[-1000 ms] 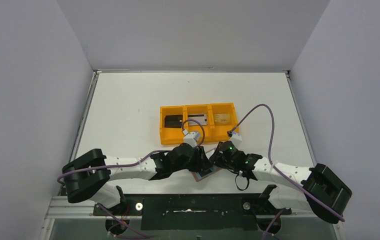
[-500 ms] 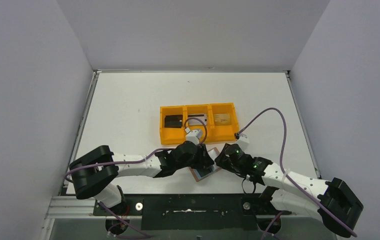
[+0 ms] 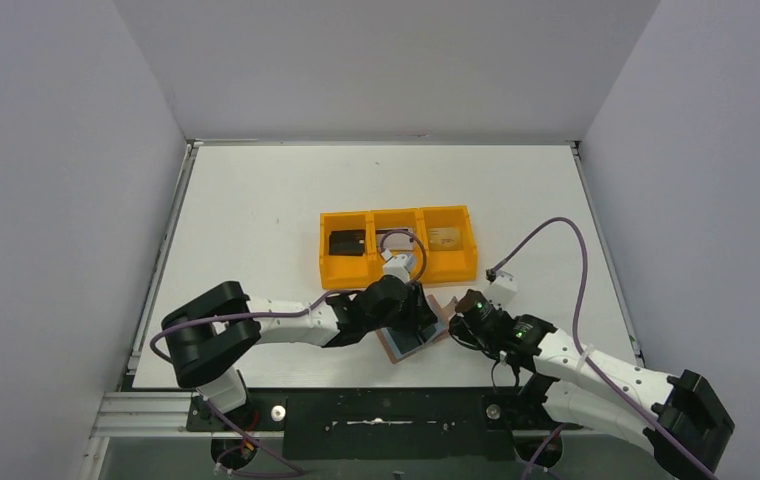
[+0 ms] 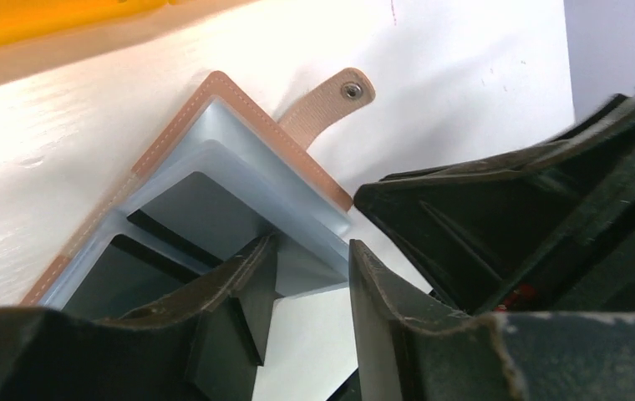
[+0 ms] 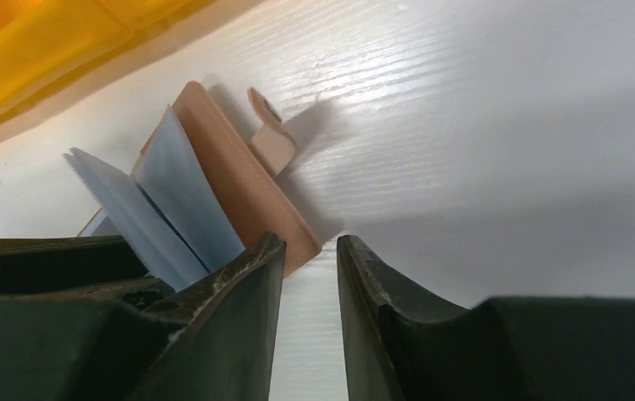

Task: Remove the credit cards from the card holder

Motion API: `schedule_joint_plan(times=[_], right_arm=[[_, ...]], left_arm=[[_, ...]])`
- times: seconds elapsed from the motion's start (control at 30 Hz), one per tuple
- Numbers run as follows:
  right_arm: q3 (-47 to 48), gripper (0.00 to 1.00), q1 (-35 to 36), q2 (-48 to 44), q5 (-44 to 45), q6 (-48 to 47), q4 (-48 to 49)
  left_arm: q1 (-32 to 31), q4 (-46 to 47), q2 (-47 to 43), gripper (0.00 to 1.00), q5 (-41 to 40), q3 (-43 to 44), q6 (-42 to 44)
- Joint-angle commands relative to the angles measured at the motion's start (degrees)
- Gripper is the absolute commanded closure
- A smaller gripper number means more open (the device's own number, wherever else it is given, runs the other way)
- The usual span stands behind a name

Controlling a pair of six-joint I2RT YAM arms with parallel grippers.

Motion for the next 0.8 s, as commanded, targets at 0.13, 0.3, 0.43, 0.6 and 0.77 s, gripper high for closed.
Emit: schedule_joint_plan(times=[0.13,0.3,0.43,0.6,0.77], right_arm=[[3.2,0.6,0.1,-5.6,7.3,-0.4,-2.7],[2.3,0.57,0.0,-5.6,4.1,-2.3,1.1],[1.8,0.55,-0.2,-3.0,2.2,-3.3,3.9],[3.0,0.61,-0.6,0.9,-1.2,-6.1,8.7],[3.6,0.65,-2.9,4.2,-6.1,-9.0,12.8]], left_arm=[[0.1,-7.1,7.4,0.57,1.0,8.4,2.3],[-0.6,-7.2,7.3,0.57,0.0,6.9,1.0],[-0.7,-8.6,4.4,0.57,-1.1,5.3,0.8],[-0.8,-7.9,-0.9,0.57,-1.0,2.7,0.9],[-0.8,-8.0,-5.5,0.56,-2.2,0.2,0.3]])
